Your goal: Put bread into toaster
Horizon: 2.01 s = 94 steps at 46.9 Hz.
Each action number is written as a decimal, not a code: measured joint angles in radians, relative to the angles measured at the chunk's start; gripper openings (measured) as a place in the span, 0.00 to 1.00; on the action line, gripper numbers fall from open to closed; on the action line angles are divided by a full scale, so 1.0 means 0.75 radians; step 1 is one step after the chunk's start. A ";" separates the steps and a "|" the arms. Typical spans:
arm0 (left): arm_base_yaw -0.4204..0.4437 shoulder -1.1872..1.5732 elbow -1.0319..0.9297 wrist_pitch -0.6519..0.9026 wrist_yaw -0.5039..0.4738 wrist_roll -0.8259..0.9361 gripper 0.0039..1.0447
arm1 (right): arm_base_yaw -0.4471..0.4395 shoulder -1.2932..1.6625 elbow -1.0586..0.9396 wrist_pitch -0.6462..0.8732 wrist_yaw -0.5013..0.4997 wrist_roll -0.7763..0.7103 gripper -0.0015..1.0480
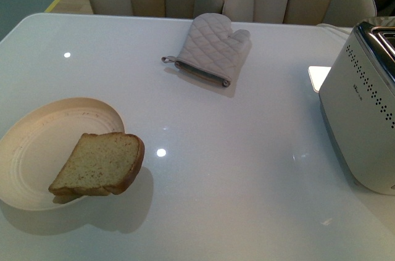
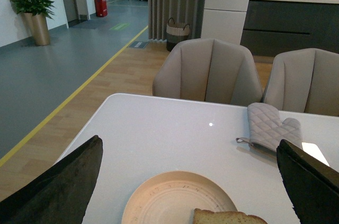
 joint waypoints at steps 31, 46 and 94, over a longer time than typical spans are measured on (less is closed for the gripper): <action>0.209 0.888 0.243 0.192 0.366 -0.299 0.94 | 0.000 0.000 0.000 0.000 -0.002 0.000 0.91; 0.331 2.034 0.553 0.879 0.358 -0.366 0.94 | 0.000 0.000 0.000 0.000 -0.003 0.001 0.91; 0.309 3.228 0.995 1.071 0.215 -0.079 0.40 | 0.000 0.000 0.000 0.000 -0.003 0.000 0.91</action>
